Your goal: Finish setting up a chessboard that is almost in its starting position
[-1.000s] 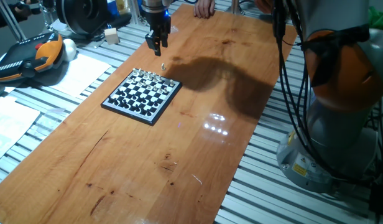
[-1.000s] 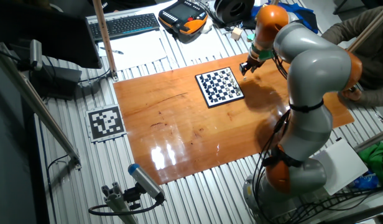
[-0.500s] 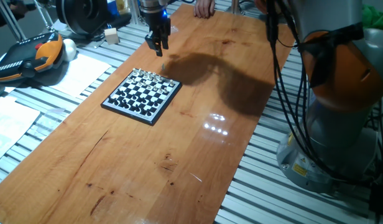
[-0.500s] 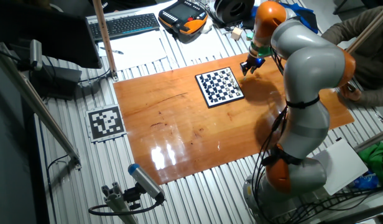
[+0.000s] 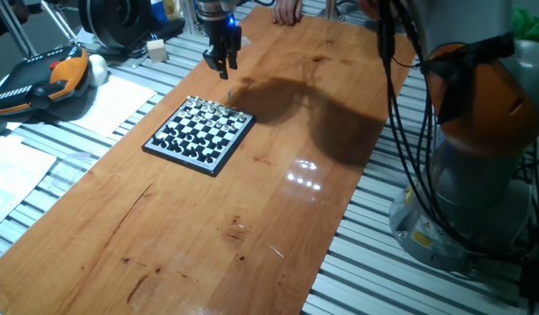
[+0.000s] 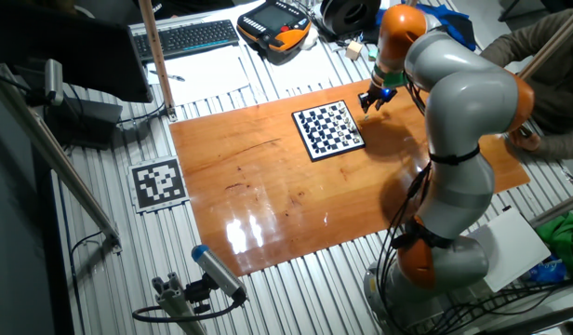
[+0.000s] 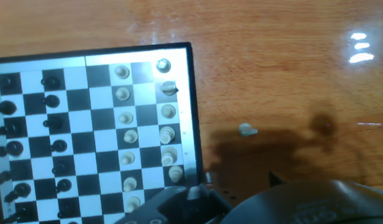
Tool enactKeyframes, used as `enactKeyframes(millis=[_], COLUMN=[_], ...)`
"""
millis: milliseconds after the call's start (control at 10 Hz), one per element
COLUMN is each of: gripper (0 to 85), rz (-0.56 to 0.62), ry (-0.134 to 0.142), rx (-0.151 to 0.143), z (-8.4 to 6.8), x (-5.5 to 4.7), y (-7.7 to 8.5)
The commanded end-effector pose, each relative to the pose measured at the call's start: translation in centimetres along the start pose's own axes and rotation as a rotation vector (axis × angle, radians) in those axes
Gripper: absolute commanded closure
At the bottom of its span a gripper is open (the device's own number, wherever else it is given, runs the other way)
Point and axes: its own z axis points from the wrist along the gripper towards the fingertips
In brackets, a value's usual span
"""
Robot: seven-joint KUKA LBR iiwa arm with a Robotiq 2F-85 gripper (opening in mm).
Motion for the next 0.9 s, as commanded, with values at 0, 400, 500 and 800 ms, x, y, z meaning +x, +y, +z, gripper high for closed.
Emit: enactKeyframes(millis=[0, 400, 500, 800], gripper=[34.0, 34.0, 34.0, 34.0], rz=[-0.006, -0.032, -0.034, -0.035], ry=[-0.005, -0.004, -0.009, -0.023], rx=[-0.006, -0.029, -0.034, -0.053], z=[0.6, 2.3, 2.8, 5.0], x=[-0.4, -2.4, -2.7, -3.7], y=[-0.4, -2.4, -2.5, -2.5])
